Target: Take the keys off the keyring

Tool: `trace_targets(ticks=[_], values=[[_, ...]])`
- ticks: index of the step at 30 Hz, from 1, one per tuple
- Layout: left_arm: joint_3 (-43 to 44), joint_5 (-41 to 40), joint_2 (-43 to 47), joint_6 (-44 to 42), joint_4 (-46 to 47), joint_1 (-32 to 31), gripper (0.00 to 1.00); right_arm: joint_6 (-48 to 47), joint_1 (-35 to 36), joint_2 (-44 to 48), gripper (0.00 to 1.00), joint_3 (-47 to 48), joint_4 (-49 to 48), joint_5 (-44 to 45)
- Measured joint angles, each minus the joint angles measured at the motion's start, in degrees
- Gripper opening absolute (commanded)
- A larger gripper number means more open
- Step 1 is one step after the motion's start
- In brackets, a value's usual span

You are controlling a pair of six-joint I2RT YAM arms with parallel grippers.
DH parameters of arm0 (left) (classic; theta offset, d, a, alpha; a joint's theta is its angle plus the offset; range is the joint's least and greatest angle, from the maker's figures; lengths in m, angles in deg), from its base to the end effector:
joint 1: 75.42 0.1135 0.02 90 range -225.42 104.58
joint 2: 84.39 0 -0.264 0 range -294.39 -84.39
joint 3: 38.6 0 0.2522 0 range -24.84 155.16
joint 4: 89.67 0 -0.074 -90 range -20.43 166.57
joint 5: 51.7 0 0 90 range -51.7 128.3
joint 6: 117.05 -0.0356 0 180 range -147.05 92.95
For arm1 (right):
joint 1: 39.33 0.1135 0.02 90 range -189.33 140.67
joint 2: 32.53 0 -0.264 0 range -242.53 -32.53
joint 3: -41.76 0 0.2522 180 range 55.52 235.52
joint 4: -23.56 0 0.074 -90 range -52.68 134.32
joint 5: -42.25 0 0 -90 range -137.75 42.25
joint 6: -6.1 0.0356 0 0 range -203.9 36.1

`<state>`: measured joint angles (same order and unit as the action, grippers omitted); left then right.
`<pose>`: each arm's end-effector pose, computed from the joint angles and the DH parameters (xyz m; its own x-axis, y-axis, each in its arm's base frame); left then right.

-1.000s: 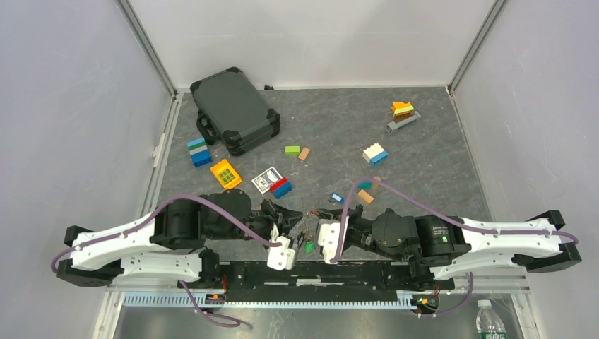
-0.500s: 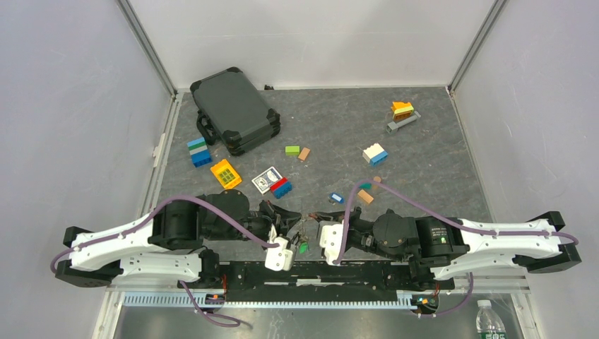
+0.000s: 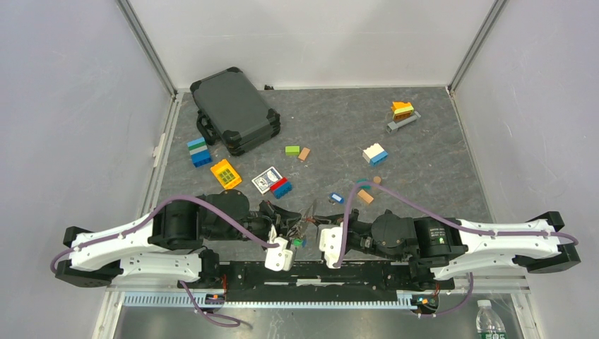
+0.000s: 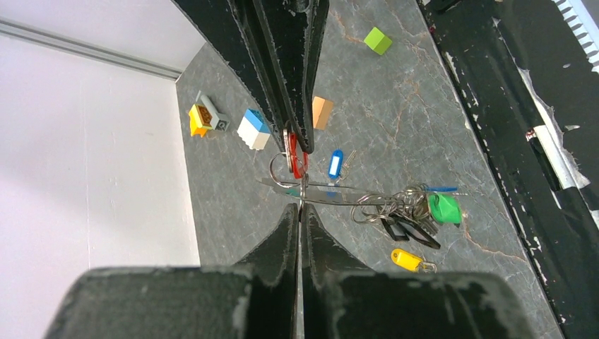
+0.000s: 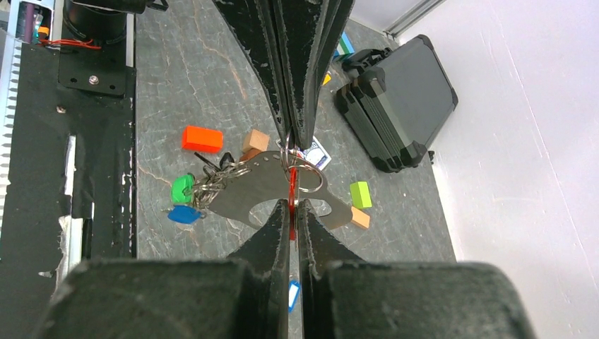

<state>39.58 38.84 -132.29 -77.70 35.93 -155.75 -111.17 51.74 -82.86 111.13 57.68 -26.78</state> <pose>0.0267 -0.1586 0.3918 0.7199 0.3788 -0.5817 0.6790 -0.2104 0.7033 0.0091 0.1936 0.3711 0.4350 -0.3815 -0.8156 -0.8334 0.1724 -0.5252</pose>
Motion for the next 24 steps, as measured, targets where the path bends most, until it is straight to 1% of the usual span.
trace_targets(ticks=[15,20,24], values=[[-0.46,0.02,0.72,0.04,0.39,-0.04,0.02,0.13,0.00,0.11,0.05,-3.04,-0.70,2.40],[-1.42,0.13,1.75,0.31,1.81,-0.04,0.02,0.44,0.00,0.11,0.14,-3.04,-1.53,2.67],[-2.56,0.85,2.71,0.96,3.58,-0.04,0.02,0.66,0.00,0.72,0.16,-3.43,-2.19,3.02]])
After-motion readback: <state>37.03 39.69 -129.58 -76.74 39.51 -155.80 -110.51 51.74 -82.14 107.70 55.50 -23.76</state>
